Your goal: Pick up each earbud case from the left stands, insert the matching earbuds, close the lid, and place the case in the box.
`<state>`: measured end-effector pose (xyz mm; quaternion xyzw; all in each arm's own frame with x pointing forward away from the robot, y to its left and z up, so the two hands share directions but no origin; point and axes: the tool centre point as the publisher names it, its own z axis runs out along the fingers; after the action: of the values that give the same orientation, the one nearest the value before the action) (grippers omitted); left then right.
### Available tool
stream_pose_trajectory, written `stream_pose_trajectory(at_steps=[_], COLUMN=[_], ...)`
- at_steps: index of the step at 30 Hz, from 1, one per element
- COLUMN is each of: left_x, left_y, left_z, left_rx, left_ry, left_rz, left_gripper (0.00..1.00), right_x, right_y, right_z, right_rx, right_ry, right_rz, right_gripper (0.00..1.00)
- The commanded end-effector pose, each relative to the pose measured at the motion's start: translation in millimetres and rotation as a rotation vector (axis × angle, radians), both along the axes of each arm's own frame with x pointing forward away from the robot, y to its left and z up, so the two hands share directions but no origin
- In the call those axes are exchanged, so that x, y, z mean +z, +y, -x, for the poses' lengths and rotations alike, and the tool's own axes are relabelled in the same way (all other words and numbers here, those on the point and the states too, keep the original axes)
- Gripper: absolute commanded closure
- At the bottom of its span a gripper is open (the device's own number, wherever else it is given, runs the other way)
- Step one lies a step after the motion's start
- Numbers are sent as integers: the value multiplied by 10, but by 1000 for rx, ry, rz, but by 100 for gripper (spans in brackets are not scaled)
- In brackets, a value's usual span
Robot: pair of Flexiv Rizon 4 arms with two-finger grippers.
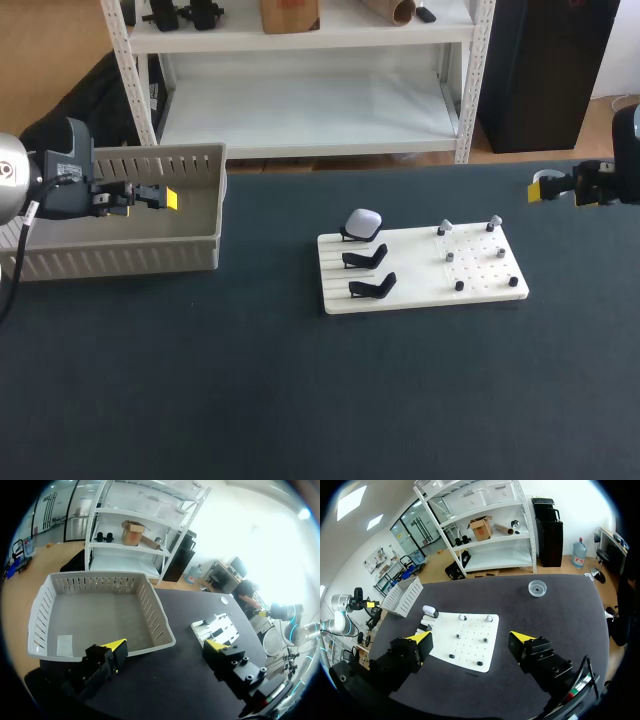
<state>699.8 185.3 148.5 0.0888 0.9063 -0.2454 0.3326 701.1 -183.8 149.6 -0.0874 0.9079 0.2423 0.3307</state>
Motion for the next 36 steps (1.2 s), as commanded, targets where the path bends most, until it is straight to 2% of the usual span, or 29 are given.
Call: stream_pose_trajectory(at_steps=[1,24,26,27,28,29,30,31,33,34,35,36], left_x=[14,14,102,152,191,232,277,318,411,450,480,480], left_y=[-8,-8,23,37,50,52,36,29,37,41,28,28], left_z=[-5,-5,-24,-34,-44,-40,-11,32,13,15,33,33], left_rx=[2,2,-125,-259,-346,-477,-623,-779,-928,-1041,-1148,-1148], left_ry=[6,6,-144,-220,-292,-373,-481,-560,-594,-590,-608,-608], left_rz=[-6,-6,67,113,130,107,83,104,169,208,195,195], left_gripper=[0,0,0,0,0,0,0,0,0,0,0,0], right_x=[-1,-1,-1,-1,-1,-1,-1,-1,-1,-1,-1,-1], right_y=[-5,-5,-5,-5,-5,-5,-5,-5,-5,-5,-5,-5], right_z=[1,1,1,1,1,1,1,1,1,1,1,1], right_rx=[2,2,2,2,2,2,2,2,2,2,2,2], right_ry=[0,0,0,0,0,0,0,0,0,0,0,0], right_rz=[-1,-1,-1,-1,-1,-1,-1,-1,-1,-1,-1,-1], right_gripper=[0,0,0,0,0,0,0,0,0,0,0,0])
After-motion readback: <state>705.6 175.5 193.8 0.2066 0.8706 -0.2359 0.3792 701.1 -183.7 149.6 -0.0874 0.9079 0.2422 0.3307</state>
